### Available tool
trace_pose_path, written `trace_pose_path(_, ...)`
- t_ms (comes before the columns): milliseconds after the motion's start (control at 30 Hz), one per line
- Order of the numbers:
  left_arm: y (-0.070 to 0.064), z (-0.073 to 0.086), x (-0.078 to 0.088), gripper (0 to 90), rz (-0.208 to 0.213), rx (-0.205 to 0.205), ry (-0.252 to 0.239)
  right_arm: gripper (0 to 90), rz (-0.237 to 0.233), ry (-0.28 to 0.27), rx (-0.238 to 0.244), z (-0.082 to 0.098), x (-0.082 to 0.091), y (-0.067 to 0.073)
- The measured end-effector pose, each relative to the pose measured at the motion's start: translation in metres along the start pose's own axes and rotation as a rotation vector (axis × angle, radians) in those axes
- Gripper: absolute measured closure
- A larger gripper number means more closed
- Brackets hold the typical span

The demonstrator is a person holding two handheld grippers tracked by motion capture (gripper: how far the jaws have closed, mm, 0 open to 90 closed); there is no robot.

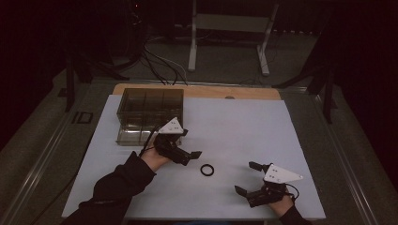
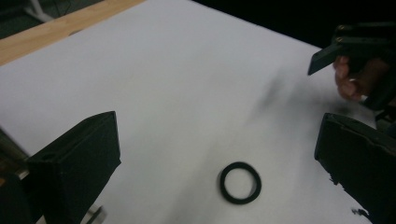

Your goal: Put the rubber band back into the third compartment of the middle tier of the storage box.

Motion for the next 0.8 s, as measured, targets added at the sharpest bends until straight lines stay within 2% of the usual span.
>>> trace_pose_path(67, -0.002, 0.003, -0.003, 1.7, -0.004, 0.001, 0.013, 0.0, -0.001, 0.0, 0.0, 0.0, 0.0, 0.0)
trace_pose_path(367, -0.016, 0.015, -0.018, 1.7, 0.028, 0.001, 0.036, 0.0, 0.0, 0.002, -0.002, 0.0, 0.0, 0.0)
trace_pose_path(500, -0.026, 0.02, -0.025, 1.7, 0.077, -0.019, 0.039, 0.0, 0.0, -0.003, 0.001, 0.0, 0.0, 0.0)
trace_pose_path(667, -0.033, 0.032, -0.036, 1.7, 0.105, -0.006, 0.063, 0.0, 0.0, -0.001, 0.002, 0.0, 0.0, 0.0)
trace_pose_path(800, -0.035, 0.038, -0.043, 1.7, 0.092, -0.009, 0.085, 0.0, -0.001, 0.003, 0.001, 0.0, -0.001, 0.0)
Point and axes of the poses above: each handheld gripper's, and its own axes: x roughly backward along the jaws, z roughly out of its underside, y roughly to its left, the point moved 9 cm from there along -x, roughly forward along the jaws, and after that the axes turned 7 degrees about -x, right-handed, at the moved point
